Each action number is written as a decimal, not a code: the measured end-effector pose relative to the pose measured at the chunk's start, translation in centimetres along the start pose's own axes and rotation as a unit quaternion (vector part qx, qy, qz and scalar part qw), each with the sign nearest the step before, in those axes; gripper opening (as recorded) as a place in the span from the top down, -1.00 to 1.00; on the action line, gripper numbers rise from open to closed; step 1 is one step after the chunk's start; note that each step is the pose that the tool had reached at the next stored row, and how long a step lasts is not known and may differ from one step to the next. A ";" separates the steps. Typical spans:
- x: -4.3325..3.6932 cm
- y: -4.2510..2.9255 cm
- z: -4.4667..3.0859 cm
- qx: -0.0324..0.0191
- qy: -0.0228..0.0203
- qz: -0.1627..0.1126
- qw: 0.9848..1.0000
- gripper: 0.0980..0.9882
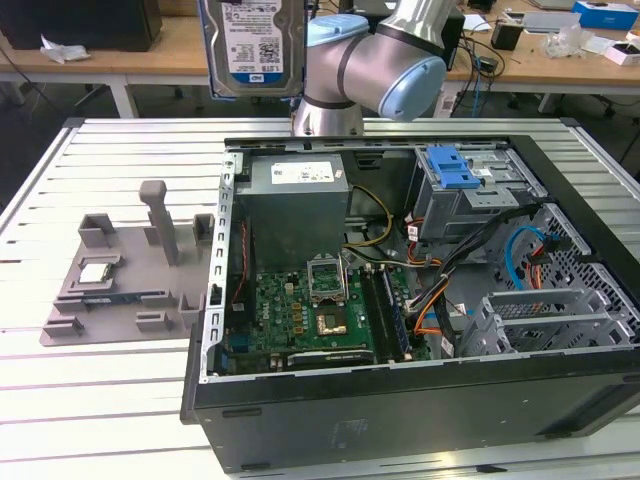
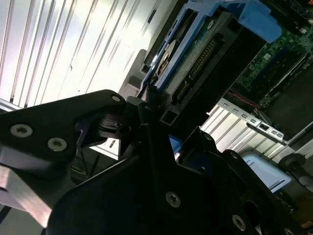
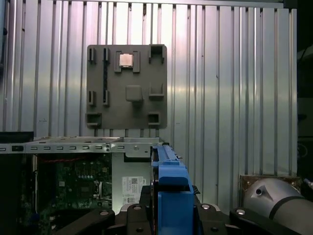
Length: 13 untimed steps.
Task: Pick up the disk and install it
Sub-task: 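Pick up the disk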
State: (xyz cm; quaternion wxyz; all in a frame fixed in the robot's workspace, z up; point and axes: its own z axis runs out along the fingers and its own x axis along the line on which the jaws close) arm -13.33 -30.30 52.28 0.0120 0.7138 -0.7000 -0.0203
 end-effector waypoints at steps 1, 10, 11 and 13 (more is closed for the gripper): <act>0.01 -0.53 -0.02 0.000 0.000 0.000 1.000 0.39; 0.07 -3.36 -0.14 -0.001 0.000 0.000 1.000 0.39; 0.07 -3.94 -0.17 -0.001 0.000 0.000 1.000 0.39; 0.09 -4.69 -0.20 -0.001 0.000 0.000 1.000 0.39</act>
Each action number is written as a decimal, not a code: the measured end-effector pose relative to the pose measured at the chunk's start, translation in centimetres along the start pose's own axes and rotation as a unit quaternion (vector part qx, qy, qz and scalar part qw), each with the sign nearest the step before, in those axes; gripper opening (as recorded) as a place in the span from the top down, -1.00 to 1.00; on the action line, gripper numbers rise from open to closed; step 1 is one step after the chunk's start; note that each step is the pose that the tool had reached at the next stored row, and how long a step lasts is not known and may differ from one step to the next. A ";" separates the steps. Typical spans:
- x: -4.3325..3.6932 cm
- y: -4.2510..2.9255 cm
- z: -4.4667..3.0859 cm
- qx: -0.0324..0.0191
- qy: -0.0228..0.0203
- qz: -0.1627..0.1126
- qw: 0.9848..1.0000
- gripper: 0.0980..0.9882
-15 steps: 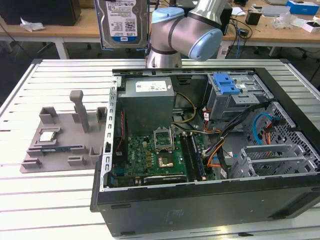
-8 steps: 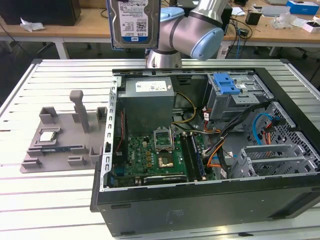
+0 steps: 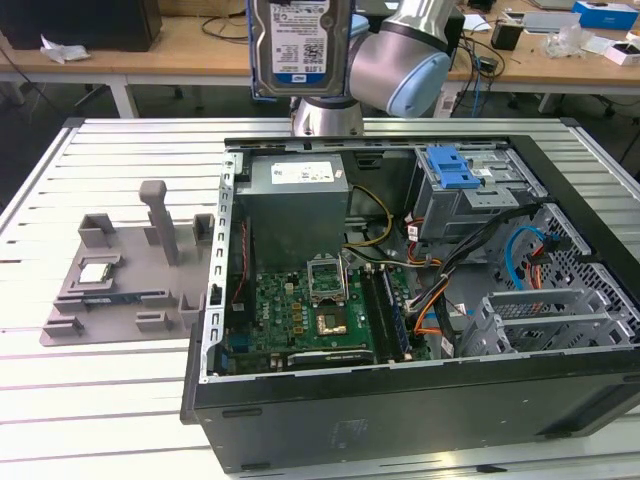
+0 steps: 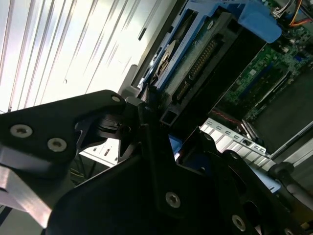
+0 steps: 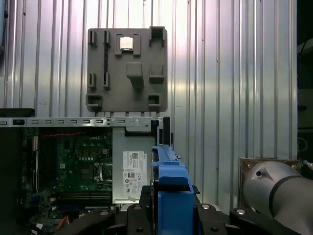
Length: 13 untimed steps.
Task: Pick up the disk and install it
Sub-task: 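Pick up the disk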
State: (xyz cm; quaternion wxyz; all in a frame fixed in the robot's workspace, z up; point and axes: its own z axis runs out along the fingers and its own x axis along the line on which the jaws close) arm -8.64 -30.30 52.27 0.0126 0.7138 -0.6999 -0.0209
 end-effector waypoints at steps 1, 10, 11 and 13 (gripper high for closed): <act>0.00 -0.29 -0.01 0.000 0.000 0.000 1.000 0.39; 0.06 -2.52 -0.12 0.000 0.000 0.000 1.000 0.39; 0.09 -2.63 -0.12 0.000 0.000 0.000 1.000 0.39; 0.24 -2.73 -0.13 0.000 0.000 0.000 1.000 0.39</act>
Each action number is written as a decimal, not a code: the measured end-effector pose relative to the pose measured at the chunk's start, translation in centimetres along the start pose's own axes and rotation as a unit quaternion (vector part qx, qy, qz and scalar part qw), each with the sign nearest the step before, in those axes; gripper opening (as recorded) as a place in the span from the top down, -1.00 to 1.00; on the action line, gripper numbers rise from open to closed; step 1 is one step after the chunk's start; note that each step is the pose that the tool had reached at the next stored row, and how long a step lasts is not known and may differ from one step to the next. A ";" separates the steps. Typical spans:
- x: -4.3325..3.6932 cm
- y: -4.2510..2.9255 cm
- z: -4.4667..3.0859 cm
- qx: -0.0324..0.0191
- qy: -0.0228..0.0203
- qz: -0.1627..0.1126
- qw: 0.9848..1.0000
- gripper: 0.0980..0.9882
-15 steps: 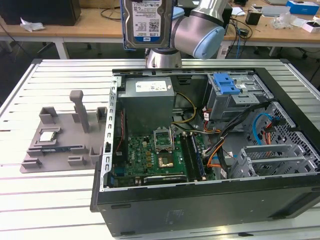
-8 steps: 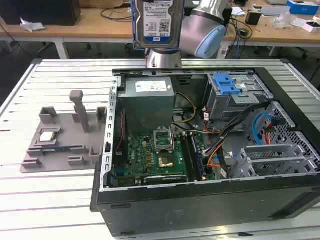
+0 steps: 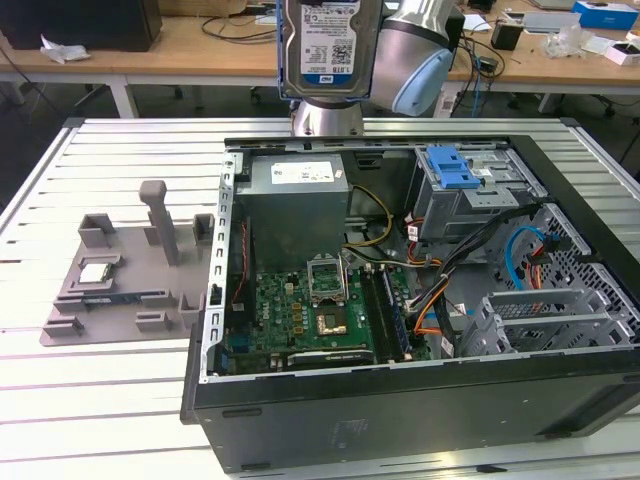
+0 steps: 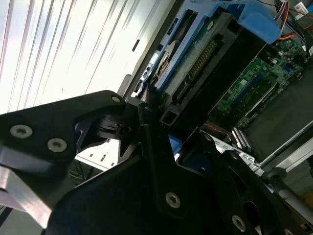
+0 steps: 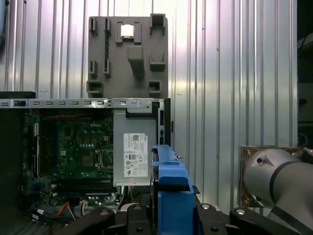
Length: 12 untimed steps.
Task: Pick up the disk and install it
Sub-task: 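Pick up the disk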
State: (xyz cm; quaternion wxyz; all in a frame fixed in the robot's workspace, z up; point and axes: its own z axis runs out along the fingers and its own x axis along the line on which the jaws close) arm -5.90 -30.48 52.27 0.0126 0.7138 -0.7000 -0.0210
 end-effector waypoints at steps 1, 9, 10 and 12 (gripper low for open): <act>0.10 -0.02 -0.01 0.000 0.000 0.000 1.000 0.39; 1.86 -0.03 -0.01 0.000 0.000 0.000 1.000 0.39; 2.02 -0.03 0.00 0.000 0.000 0.000 1.000 0.39; 2.26 -0.02 0.03 0.000 0.000 0.000 1.000 0.39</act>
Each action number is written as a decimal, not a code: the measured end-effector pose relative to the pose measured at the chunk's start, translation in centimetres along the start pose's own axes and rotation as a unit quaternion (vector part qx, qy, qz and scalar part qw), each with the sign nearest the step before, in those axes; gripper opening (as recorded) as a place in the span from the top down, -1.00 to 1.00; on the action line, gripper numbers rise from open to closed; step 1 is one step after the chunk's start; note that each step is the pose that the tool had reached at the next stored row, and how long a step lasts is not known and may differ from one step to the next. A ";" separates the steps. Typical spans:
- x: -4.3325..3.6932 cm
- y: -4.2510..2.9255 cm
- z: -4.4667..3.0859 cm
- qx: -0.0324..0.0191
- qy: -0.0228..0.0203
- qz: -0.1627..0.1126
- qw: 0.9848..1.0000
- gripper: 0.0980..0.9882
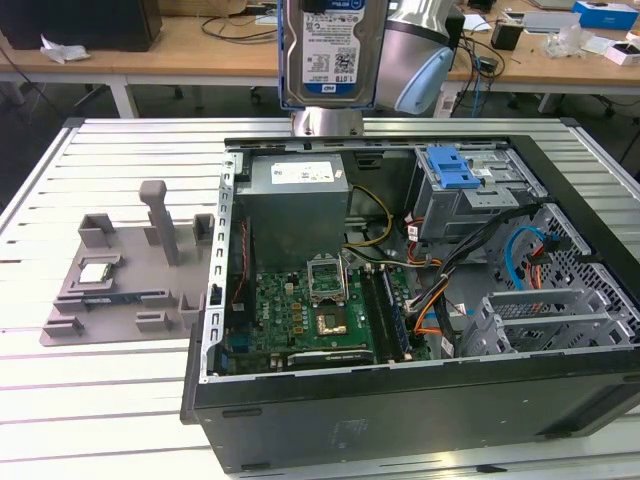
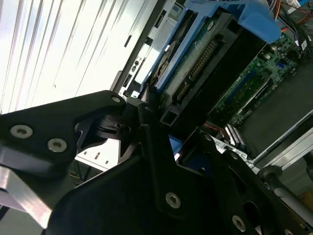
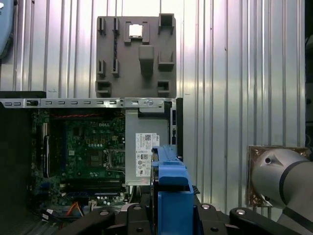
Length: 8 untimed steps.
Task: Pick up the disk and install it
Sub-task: 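Pick up the disk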
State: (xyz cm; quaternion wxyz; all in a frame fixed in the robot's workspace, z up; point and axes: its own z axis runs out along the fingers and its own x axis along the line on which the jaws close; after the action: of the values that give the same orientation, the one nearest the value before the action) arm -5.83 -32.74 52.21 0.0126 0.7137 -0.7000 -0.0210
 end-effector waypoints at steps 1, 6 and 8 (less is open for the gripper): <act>0.10 0.00 0.01 0.000 0.000 0.000 1.000 0.39; 0.62 0.01 0.10 0.000 0.000 0.000 1.000 0.39; 0.88 0.01 0.14 0.000 0.000 0.000 1.000 0.39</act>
State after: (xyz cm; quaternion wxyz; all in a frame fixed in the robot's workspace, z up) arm -5.83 -33.62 52.06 0.0126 0.7138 -0.7000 -0.0210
